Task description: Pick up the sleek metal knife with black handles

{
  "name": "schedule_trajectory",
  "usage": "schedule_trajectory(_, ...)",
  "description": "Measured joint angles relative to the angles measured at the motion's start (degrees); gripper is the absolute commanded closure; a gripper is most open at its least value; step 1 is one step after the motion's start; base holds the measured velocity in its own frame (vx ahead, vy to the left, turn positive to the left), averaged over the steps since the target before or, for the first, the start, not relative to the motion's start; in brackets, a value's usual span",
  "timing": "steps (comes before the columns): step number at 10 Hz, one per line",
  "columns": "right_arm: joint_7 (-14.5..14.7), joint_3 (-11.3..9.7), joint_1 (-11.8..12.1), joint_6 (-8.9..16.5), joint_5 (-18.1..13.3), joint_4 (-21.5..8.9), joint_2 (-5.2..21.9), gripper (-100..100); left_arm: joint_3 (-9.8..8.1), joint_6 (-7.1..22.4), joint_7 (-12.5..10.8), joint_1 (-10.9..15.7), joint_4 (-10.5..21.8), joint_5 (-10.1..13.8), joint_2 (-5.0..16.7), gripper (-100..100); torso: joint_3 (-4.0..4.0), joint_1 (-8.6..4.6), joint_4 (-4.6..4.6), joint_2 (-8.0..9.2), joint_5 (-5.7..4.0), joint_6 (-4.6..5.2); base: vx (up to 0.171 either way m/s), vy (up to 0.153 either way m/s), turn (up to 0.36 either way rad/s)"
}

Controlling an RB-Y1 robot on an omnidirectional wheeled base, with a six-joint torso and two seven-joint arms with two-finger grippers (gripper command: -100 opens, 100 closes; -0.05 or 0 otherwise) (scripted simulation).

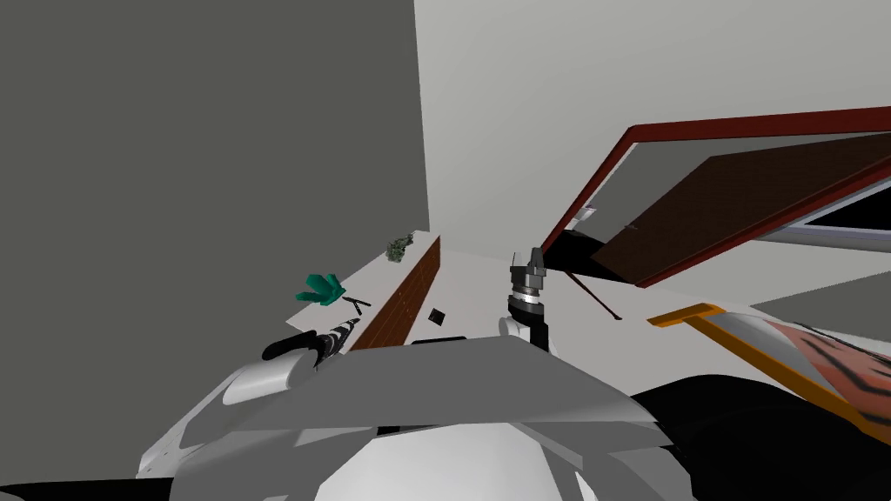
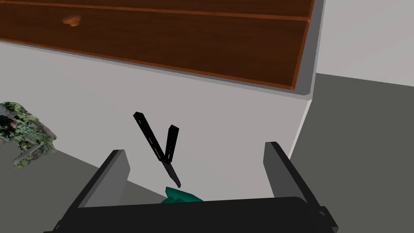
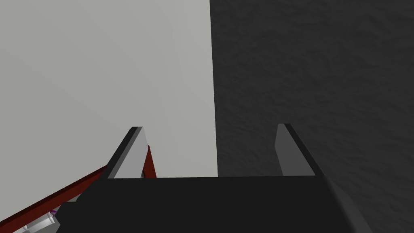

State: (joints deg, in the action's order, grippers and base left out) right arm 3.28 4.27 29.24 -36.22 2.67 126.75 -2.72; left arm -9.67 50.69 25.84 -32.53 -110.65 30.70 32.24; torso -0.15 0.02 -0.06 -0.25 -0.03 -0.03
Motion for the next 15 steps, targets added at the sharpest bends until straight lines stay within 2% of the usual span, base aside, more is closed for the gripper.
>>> schedule_trajectory(1, 0.0, 0.0, 0.0, 0.0, 0.0, 0.0, 0.0, 0, -1.34, 1.0, 1.3, -0.2, 1.8, 1.6, 0.8, -100, -0.03, 0.02, 0.0, -0.06, 0.01, 0.03, 0.082, 0.004, -0.084)
schedule_trajectory(3, 0.0, 0.0, 0.0, 0.0, 0.0, 0.0, 0.0, 0, -1.82, 3.7, 1.6, 0.2, 2.4, 1.3, 0.6, -100, 0.08, 0.02, 0.03, 0.14, 0.01, 0.0, 0.047, 0.007, -0.082)
schedule_trajectory(6, 0.0, 0.0, 0.0, 0.0, 0.0, 0.0, 0.0, 0, -4.73, 7.4, 3.9, -0.6, 5.4, 3.7, 1.4, -100, 0.04, 0.04, 0.02, 0.06, 0.01, 0.02, 0.071, 0.013, -0.111)
schedule_trajectory(9, 0.0, 0.0, 0.0, 0.0, 0.0, 0.0, 0.0, 0, -7.11, 11.4, 5.8, -0.1, 8.3, 5.3, 2.2, -100, -0.01, 0.15, 0.0, -0.01, 0.04, -0.01, 0.094, 0.041, -0.126)
schedule_trajectory(10, 0.0, 0.0, 0.0, 0.0, 0.0, 0.0, 0.0, 0, -8.15, 13.2, 6.4, 0.3, 9.6, 5.9, 2.5, -100, -0.03, 0.16, -0.01, -0.06, 0.04, 0.02, 0.127, 0.071, -0.24)
schedule_trajectory(11, 0.0, 0.0, 0.0, 0.0, 0.0, 0.0, 0.0, 0, -9.53, 14.7, 7.3, -0.5, 10.6, 6.4, 2.2, -100, -0.07, 0.25, -0.02, -0.13, 0.06, 0.02, 0.098, 0.063, -0.104)
schedule_trajectory(15, 0.0, 0.0, 0.0, 0.0, 0.0, 0.0, 0.0, 0, -12.88, 18.8, 10.4, -0.3, 15.2, 8.7, 2.6, -100, 0.01, 0.18, 0.01, 0.01, 0.05, 0.01, 0.085, 0.063, -0.15)
